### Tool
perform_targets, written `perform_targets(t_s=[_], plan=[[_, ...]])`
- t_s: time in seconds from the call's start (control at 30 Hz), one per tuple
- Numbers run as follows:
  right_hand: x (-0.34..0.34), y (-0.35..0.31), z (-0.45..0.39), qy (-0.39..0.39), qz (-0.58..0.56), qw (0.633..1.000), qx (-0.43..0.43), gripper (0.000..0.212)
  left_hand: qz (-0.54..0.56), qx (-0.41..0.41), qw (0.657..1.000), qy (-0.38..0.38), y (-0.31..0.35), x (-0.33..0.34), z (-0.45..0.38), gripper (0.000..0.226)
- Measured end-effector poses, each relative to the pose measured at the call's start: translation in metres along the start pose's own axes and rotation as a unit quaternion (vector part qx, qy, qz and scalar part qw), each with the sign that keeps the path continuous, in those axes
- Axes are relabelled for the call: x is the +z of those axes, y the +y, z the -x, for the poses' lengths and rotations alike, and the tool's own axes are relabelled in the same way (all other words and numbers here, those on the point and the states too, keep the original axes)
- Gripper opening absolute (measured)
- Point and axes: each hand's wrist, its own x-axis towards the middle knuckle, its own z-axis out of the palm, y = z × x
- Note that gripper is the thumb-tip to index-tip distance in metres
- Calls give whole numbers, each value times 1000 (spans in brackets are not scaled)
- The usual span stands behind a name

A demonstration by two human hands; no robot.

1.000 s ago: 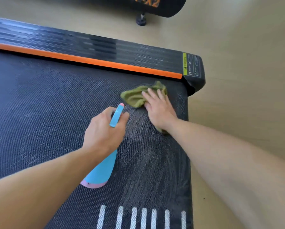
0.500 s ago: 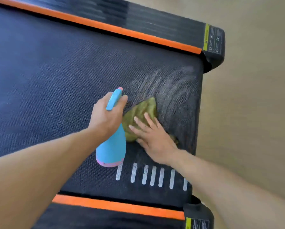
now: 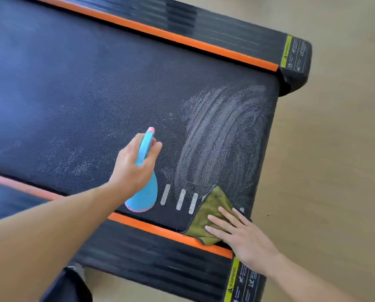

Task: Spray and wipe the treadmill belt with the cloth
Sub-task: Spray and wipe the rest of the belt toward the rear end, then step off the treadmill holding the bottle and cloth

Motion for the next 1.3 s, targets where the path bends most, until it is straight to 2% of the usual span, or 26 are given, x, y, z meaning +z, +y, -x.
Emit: perform_targets(t_s=[0.1,0.2,0.4,0.53,0.67,0.77,0.83,0.93,1.03,1.1,1.13,1.17,1.2,1.23,1.27,1.3], plan=[[8,-11,1,2,1,1000,15,101,13,-26,998,60,-3,-15,23,22],[5,-7,-7,-6,44,999,-23,103,43,-47,990,128,-14,-39,39,25],[-13,-37,-82,-21,60,995,-77,89,67,-36,982,170,-62,-82,50,22],[-40,-103,-199,40,25,992,-118,73,89,-23,969,229,-100,-115,58,17],[-66,-168,-289,60,12,995,-75,60,102,1,958,269,-126,-148,63,13],[-74,-206,-292,83,-41,996,17,47,125,-3,943,308,-160,-180,79,8],[-81,-217,-276,114,-124,982,81,40,127,-19,934,334,-184,-198,92,16],[-108,-253,-276,123,-226,959,120,37,141,-97,918,359,-221,-239,116,26],[-135,-305,-296,113,-257,953,116,32,193,-170,887,383,-253,-280,140,22],[-151,-361,-317,120,-279,947,105,28,248,-204,853,411,-284,-306,151,18],[-165,-377,-321,93,-279,950,107,29,273,-222,839,415,-290,-312,155,16],[-180,-392,-331,99,-249,959,96,30,290,-233,831,413,-295,-322,158,13],[-171,-426,-358,85,-272,956,71,31,306,-202,827,426,-321,-348,161,11],[-159,-456,-363,83,-251,962,64,31,295,-226,830,416,-340,-359,180,11],[-165,-483,-378,40,-227,973,15,31,288,-229,822,436,-354,-372,193,11],[-165,-502,-399,32,-216,976,3,32,280,-222,820,447,-372,-379,196,10]])
